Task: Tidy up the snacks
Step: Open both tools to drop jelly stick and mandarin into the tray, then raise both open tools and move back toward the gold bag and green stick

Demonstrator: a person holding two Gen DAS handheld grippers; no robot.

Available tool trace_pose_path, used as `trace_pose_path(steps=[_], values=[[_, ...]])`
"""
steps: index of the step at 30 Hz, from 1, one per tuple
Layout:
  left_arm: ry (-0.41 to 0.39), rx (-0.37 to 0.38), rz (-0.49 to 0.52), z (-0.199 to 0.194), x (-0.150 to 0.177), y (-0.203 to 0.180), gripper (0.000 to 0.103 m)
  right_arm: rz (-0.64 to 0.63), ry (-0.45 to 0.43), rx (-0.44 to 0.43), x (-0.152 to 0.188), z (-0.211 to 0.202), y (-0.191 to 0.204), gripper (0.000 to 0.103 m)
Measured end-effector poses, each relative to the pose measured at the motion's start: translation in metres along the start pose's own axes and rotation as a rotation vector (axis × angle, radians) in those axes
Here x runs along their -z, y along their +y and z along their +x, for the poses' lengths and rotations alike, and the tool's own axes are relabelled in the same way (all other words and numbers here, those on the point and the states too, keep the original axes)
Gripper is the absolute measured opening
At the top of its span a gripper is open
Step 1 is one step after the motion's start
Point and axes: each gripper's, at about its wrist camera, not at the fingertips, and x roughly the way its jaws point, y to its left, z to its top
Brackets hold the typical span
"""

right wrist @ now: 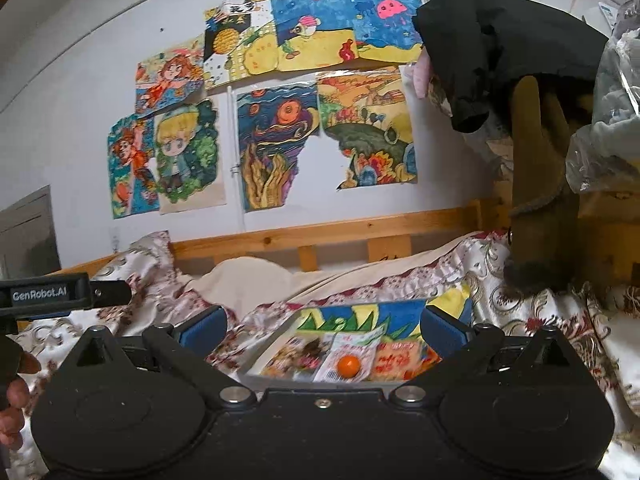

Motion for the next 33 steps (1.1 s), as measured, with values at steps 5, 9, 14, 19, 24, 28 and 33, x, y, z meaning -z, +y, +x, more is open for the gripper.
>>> trace_pose_path(steps=[5, 9, 14, 19, 24, 28, 33], values=[[0.040, -0.010, -0.012, -0.026, 0.010, 0.007, 0.103, 0.041, 0.036, -0.015, 0.007, -0.023, 0.006, 0.102], [0.086, -0.040, -0.001, -0.040, 0.020, 0.012, 0.103, 0.042, 0.078, -0.004, 0.016, -0.037, 0.013, 0.102], [0.173, -0.080, 0.016, -0.050, 0.032, 0.017, 0.103, 0.045, 0.135, 0.019, 0.025, -0.046, 0.021, 0.102], [0.231, -0.098, 0.056, -0.054, 0.040, 0.016, 0.103, 0.040, 0.215, 0.025, 0.035, -0.043, 0.028, 0.102], [0.289, -0.176, 0.118, -0.051, 0.046, 0.011, 0.103, 0.007, 0.287, 0.030, 0.043, -0.038, 0.035, 0.102], [0.366, -0.230, 0.131, -0.044, 0.049, 0.012, 0.103, 0.009, 0.349, 0.054, 0.049, -0.032, 0.036, 0.102], [0.385, -0.236, 0.113, -0.043, 0.050, 0.016, 0.103, 0.022, 0.404, 0.082, 0.053, -0.025, 0.033, 0.102]])
